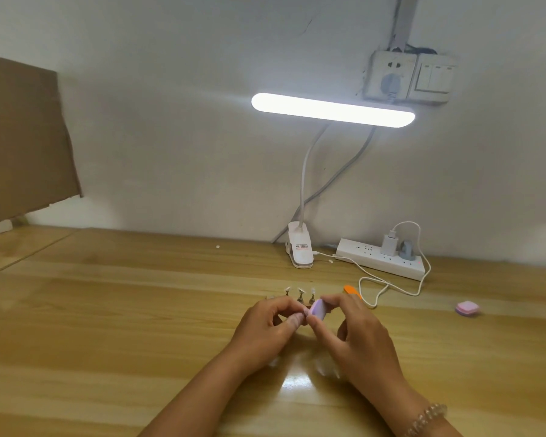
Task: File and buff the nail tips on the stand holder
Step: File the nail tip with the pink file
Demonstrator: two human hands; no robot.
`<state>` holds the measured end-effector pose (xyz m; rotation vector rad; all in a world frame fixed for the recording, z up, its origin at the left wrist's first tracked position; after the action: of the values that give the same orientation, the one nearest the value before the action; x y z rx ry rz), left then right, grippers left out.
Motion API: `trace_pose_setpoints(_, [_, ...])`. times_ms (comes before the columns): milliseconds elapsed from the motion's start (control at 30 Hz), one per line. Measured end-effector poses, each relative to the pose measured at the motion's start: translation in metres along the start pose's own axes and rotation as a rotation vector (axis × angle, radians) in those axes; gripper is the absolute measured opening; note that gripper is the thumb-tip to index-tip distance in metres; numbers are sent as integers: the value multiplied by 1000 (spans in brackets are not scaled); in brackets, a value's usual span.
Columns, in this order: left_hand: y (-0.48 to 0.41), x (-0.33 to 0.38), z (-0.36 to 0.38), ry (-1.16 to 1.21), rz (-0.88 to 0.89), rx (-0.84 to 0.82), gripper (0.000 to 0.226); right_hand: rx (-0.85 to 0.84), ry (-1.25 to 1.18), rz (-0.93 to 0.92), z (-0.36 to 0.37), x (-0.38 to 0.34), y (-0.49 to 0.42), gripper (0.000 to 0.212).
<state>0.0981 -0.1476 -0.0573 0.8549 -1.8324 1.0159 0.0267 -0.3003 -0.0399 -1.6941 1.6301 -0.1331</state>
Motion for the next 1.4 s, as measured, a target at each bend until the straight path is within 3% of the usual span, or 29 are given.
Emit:
trace_pose_setpoints(100, [0,-1,-1,21,-12,2,28,-47,-38,-61,1,-8,4,34])
trace_pose_setpoints(233, [0,1,0,1,15,-7,24,-5,-45,42,1,4,-2,27])
trace_pose_setpoints(367, [-1,-2,-1,2,-16,1,25,-52,-32,-69,1,-7,4,34])
trace_pose_setpoints(500, [0,1,1,-18,0,-12,22,-6,-56,39,0,4,-2,26])
trace_pose_setpoints(633, [0,1,0,-10,-22,-15,25,-42,-34,-72,1,-6,4,35])
trace_pose_setpoints(800, [1,3,1,-21,5,-13,25,-6,-53,35,0,4,-1,27])
trace_pose_setpoints(933, [1,2,0,-13,-15,-18,29,-48,-48,-75,0,-8,4,34])
trace_pose_setpoints(1067, [1,2,0,-7,-6,-16,23,-5,-41,31,-1,3,-1,29])
trace_pose_setpoints(1200, [1,0,-1,22,-19,4,23,-35,-37,-55,1,-6,4,31])
trace_pose_setpoints(1333, [1,2,0,33,-14,-1,20,16,-33,36,-1,3,-1,27])
trace_pose_setpoints(1400, [1,1,-1,40,-19,7,21,0,3,-6,1,0,1,29])
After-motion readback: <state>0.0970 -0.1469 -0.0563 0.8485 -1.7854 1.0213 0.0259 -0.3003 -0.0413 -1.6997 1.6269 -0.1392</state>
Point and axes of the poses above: each hand's wrist, its own y-axis away from the middle knuckle, its own z-axis out of the palm, x = y × z, the point moved 3 cm from there along -y, towards the middle knuckle, and after that the axes turned 6 degrees about y, right-handed, at the moved point
